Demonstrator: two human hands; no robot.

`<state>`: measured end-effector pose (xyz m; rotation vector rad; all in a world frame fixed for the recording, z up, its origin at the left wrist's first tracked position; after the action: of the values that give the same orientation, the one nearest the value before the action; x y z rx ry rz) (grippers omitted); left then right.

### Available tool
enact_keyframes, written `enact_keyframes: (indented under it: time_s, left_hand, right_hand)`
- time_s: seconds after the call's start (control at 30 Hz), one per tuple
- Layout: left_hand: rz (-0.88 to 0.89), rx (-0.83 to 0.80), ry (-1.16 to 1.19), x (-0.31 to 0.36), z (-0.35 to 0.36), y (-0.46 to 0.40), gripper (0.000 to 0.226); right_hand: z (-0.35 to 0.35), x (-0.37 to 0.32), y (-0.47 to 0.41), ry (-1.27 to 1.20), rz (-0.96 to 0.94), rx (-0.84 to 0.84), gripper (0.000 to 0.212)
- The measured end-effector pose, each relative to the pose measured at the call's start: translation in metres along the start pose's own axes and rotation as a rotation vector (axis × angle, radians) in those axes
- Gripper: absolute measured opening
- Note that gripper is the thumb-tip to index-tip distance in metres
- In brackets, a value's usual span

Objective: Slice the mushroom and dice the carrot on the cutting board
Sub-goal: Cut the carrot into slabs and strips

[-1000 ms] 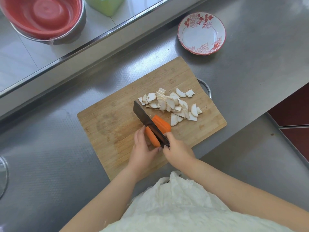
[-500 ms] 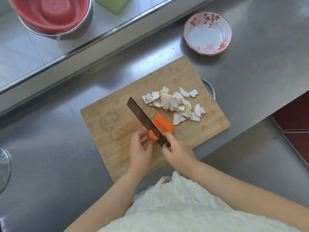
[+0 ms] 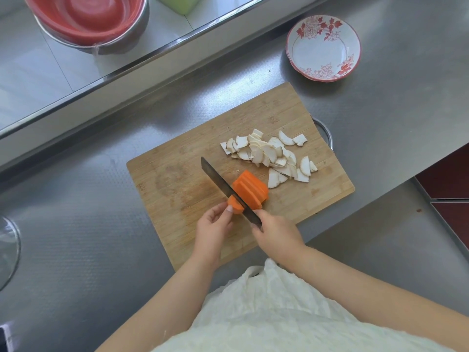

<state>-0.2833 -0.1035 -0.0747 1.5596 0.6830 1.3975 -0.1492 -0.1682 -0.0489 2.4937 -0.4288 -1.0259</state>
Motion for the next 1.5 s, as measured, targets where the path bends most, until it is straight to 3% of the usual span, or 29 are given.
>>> enact_keyframes:
  time_s: [0.33,0.5,0.57,0.63,0.73,1.0,1.37,1.5]
  left_hand:
    - [-0.036,-0.024,0.036,0.0,-0.002,0.0,0.036]
    - [-0.023,-0.04,-0.058,0.005,-0.001,-0.002,0.045]
    - [-0.011,-0.06,-0.134,0.01,0.001,-0.001,0.037]
    - [-0.027,-0.083,-0.147,0.012,0.001,0.001,0.013]
    - [-0.046,-0.098,-0.088,0.01,-0.002,0.001,0.007]
    - [-0.051,-0.151,-0.045,0.004,-0.007,-0.001,0.031]
    - [0.004,-0.075,-0.085,0.005,-0.006,0.0,0.016]
    - [0.011,-0.093,-0.074,0.005,-0.006,0.001,0.022]
  right_hand:
    - [0.003,-0.003,0.001,0.081,0.035,-0.032,0.028]
    - [0.005,-0.006,0.001,0.118,0.037,-0.054,0.033]
    - [0.006,-0.006,0.0,0.121,0.05,-0.06,0.033]
    - [0.006,-0.006,0.0,0.12,0.069,-0.07,0.035]
    - [0.006,-0.009,0.0,0.126,0.072,-0.074,0.036]
    - [0.01,-0.016,0.001,0.166,0.051,-0.09,0.043]
    - [0.003,-0.012,0.002,0.037,0.133,-0.047,0.033]
    - [-0.011,-0.019,0.012,-0.003,0.142,0.009,0.027]
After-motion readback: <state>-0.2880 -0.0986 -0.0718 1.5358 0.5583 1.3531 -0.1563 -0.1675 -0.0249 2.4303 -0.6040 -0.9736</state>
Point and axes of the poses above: each hand's wrist, its own y-axis away from the middle knuckle, its own z-axis out of the palm, x = y × z, the point moved 4 cm from there along -y, towards the middle knuckle, and after that the axes turned 11 degrees about -z, right-handed, at the moved point
